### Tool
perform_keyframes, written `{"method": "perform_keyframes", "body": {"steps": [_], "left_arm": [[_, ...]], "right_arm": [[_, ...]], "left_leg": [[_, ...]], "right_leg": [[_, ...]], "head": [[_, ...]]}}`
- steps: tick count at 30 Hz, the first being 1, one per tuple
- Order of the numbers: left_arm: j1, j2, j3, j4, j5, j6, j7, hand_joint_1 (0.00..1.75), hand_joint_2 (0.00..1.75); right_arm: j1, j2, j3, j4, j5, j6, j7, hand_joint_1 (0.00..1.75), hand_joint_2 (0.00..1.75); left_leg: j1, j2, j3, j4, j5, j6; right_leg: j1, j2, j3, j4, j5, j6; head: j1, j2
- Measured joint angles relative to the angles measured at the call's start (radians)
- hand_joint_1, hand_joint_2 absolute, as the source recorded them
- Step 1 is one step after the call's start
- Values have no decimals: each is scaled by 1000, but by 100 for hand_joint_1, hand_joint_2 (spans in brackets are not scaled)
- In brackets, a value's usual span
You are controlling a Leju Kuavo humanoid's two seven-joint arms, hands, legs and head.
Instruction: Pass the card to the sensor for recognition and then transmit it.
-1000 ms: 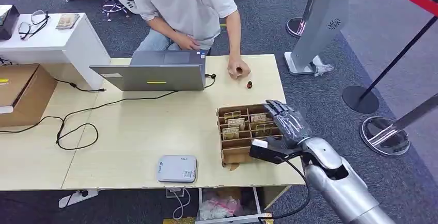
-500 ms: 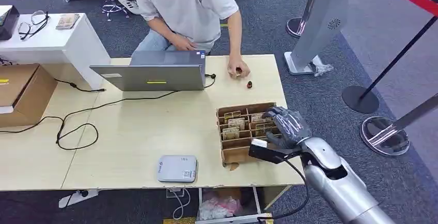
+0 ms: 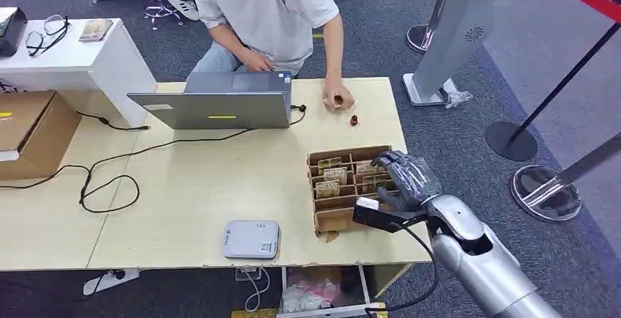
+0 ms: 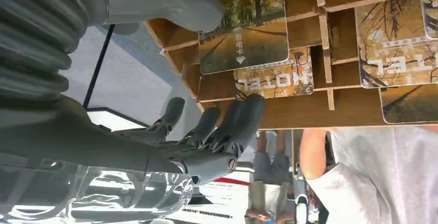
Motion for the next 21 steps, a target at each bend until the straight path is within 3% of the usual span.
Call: {"method": "perform_keyframes", "body": {"steps": [5,9,21], "left_arm": [[0,0,0,0,-1,0,0,0,0],[0,0,0,0,-3,-1,0,0,0],[0,-3,0,0,-4,-1,0,0,0]], "right_arm": [[0,-2,0,-2,0,-3,0,89,175],[1,-6,0,-8,0,-7,2,80,175],[8,-17,0,-21,0,-7,3,79,175]], "left_leg": [[0,0,0,0,0,0],[0,0,0,0,0,0],[0,0,0,0,0,0]], "right_leg": [[0,0,0,0,0,0],[0,0,0,0,0,0],[0,0,0,0,0,0]], "head": [[0,0],[0,0],[0,0]]}}
